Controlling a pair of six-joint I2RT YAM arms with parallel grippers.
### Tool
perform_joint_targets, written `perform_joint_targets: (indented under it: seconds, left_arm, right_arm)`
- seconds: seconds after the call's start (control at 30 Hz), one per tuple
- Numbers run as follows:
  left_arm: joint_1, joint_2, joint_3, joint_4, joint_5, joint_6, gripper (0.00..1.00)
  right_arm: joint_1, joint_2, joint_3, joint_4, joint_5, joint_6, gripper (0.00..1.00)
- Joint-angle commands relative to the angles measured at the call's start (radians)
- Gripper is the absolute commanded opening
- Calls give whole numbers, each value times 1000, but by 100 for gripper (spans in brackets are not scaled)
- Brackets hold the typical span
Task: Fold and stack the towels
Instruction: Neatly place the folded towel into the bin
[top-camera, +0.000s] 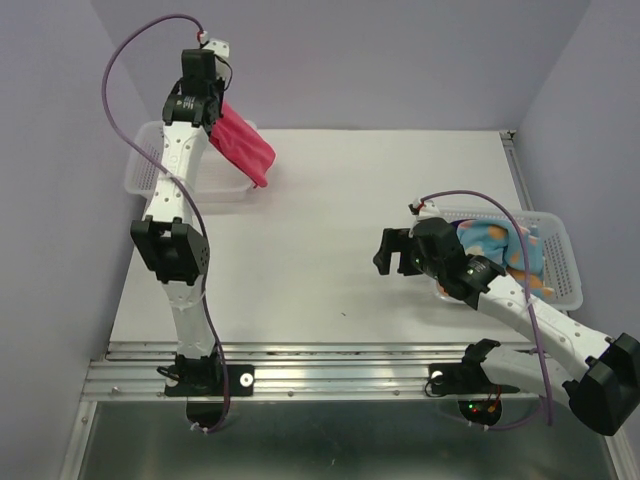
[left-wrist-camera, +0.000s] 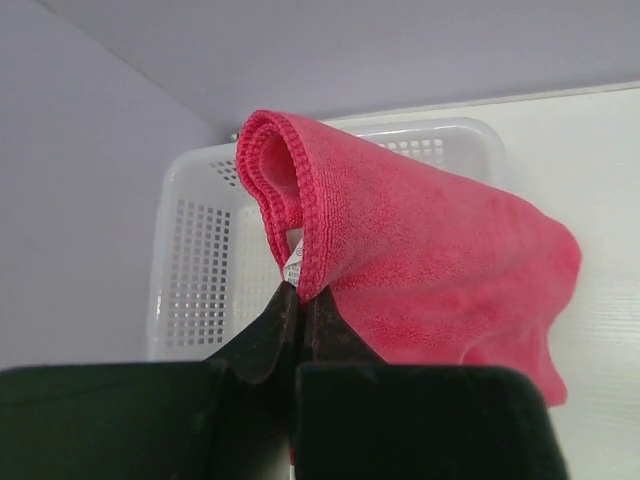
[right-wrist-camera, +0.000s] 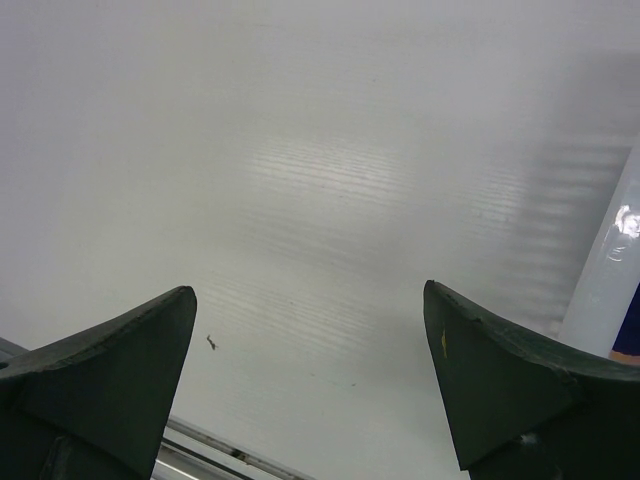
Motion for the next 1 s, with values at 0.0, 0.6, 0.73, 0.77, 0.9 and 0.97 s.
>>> perform_joint_targets:
  seconds: [0.0, 0.6, 0.73, 0.77, 0.9, 0.97]
  left_arm:
    - [84, 4, 16, 74, 47, -18, 0]
    - [220, 97, -274, 291, 93, 63, 0]
    - [221, 97, -323, 341, 78, 86, 0]
    - [221, 100, -325, 343, 69, 93, 0]
    - [232, 107, -331, 358, 26, 94, 0]
    - [240, 110, -327, 358, 29, 93, 0]
  right_arm:
    - [7, -4, 30, 15, 42, 5, 100]
    - [8, 82, 49, 30, 70, -9, 100]
    - [7, 91, 56, 32, 76, -12, 100]
    - [7, 92, 58, 27, 81, -12, 100]
    - [7, 100, 50, 36, 90, -9, 100]
    - [7, 105, 55, 36, 85, -9, 100]
